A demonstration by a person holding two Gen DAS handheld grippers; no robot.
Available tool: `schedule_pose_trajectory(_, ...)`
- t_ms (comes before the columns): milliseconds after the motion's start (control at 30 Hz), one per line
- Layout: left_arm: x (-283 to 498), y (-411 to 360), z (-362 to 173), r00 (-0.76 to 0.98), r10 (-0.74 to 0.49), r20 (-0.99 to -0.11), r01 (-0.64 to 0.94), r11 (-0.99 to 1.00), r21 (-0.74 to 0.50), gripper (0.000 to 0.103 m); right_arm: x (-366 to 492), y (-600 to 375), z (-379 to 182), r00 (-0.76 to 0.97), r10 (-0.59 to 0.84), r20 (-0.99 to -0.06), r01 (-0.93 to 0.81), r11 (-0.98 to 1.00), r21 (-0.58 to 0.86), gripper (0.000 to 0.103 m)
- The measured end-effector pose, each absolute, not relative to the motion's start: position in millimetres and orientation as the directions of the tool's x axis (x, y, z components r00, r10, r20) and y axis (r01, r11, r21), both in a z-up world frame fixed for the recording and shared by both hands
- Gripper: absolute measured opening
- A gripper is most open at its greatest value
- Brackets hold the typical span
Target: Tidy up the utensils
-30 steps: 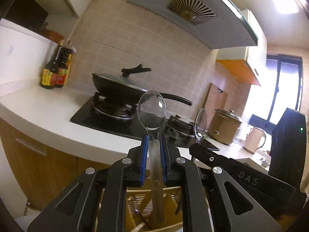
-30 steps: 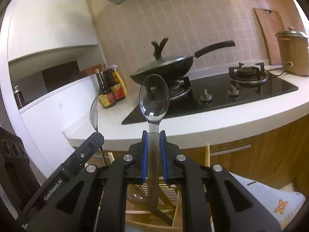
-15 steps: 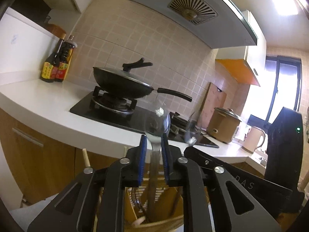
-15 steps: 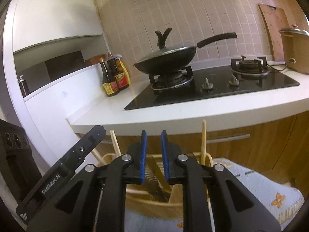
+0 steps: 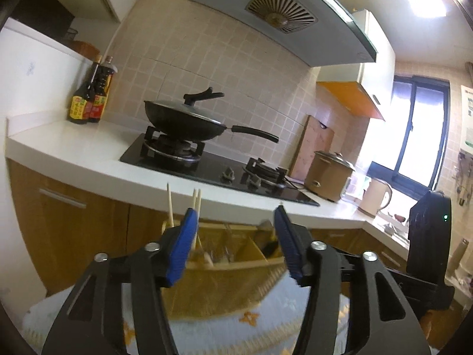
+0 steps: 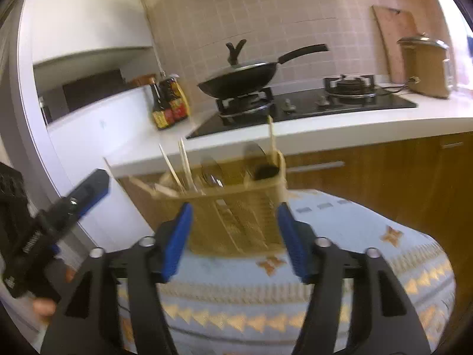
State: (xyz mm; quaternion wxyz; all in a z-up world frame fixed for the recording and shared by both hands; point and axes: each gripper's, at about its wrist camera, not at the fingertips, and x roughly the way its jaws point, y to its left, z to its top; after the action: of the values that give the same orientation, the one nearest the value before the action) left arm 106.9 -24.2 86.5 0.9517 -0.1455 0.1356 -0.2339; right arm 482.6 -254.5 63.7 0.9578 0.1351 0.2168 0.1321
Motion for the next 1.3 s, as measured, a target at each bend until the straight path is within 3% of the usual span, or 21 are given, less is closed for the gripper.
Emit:
schedule_pose_trajectory(67, 88, -23, 83, 0.856, -0.477, -0.198, 0.403, 0.857, -0.321, 0.065, 462, -253, 49, 0.89, 0.255, -0.378, -0.158, 0.95, 0.271, 0.073)
schedule_pose_trajectory(200, 50, -29, 64, 0.877, -0.414, -0.243, 0.356, 0.901, -0.248, 0.077, 435, -252, 27, 0.904, 0.181, -0.388, -0.097, 0.97, 0.225, 0.075)
schedule_pose_trajectory(367, 13, -38, 30, 0.897, -0.338, -0.284, 0.299, 0.938, -0.173, 0.091, 419, -244, 7, 0.897, 0.235, -0.375, -0.151, 0.959, 0.241, 0.093)
schedule_pose_trajectory(500, -4, -43, 12, 0.909, -0.284, -0.306, 0.265, 0.959, -0.102, 0.091, 418, -231, -2, 0.907, 0.152, -0.393, -0.093, 0.982, 0.166, 0.094)
schedule_pose_trajectory(633, -17, -35, 6, 0.944, -0.195, -0.267, 0.179, 0.98, -0.085, 0.095, 412, -213, -9, 0.921, 0.086, -0.38, -0.065, 0.996, 0.068, 0.093)
schedule_pose_trajectory(767, -21, -45, -1, 0.96, -0.11, -0.258, 0.125, 0.991, 0.041, 0.095, 416, -212, -14, 0.916, 0.073, -0.394, -0.056, 0.997, 0.054, 0.095)
schedule_pose_trajectory(1033, -11, -31, 1, 0.953, -0.088, -0.29, 0.085, 0.996, -0.021, 0.095, 425, -220, -24, 0.897, 0.076, -0.435, -0.043, 0.995, 0.085, 0.095)
schedule_pose_trajectory(1300, -11, -36, -1, 0.953, -0.081, -0.291, 0.087, 0.996, 0.007, 0.095, 424, -216, -29, 0.894, 0.059, -0.444, -0.031, 0.997, 0.069, 0.095)
